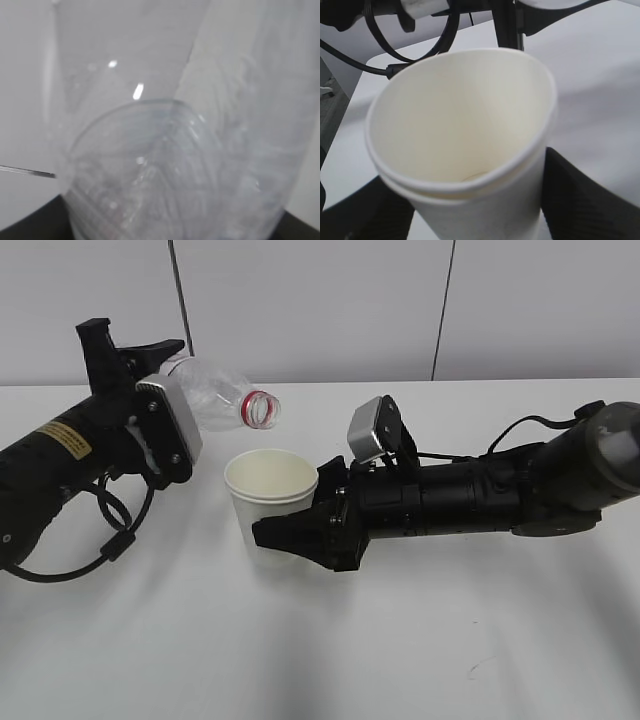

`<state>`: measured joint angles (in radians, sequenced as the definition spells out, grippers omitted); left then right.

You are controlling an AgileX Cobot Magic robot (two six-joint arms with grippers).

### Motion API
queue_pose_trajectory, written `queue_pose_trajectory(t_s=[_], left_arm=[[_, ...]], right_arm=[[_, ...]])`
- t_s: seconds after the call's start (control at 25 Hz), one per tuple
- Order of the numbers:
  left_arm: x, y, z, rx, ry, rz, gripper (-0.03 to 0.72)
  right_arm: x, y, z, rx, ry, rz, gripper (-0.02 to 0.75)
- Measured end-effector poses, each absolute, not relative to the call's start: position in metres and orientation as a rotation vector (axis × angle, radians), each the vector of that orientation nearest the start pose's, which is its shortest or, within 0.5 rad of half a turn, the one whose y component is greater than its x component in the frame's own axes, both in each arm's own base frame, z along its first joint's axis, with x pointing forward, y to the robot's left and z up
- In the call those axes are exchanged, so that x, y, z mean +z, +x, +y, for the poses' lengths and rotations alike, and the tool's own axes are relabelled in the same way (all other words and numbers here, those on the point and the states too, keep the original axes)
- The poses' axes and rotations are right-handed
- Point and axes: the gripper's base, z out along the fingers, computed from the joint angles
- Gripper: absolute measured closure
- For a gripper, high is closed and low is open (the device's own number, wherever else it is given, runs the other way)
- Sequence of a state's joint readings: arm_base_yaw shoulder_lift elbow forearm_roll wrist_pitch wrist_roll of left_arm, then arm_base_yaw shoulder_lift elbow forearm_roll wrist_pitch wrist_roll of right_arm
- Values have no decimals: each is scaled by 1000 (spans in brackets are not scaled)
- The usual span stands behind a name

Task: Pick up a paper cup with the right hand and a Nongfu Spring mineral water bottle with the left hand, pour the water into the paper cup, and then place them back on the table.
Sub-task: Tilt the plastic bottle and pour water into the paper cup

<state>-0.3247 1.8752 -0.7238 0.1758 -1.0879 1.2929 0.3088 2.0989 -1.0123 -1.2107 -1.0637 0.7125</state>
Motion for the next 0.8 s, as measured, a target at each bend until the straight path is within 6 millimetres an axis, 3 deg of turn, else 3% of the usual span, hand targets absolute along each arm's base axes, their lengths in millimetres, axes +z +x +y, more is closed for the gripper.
queue_pose_trajectory(t_s=[0.8], left_arm=[[174,331,-123,802,1319,920,270]], right_arm=[[126,341,184,993,-1007,1661,213]])
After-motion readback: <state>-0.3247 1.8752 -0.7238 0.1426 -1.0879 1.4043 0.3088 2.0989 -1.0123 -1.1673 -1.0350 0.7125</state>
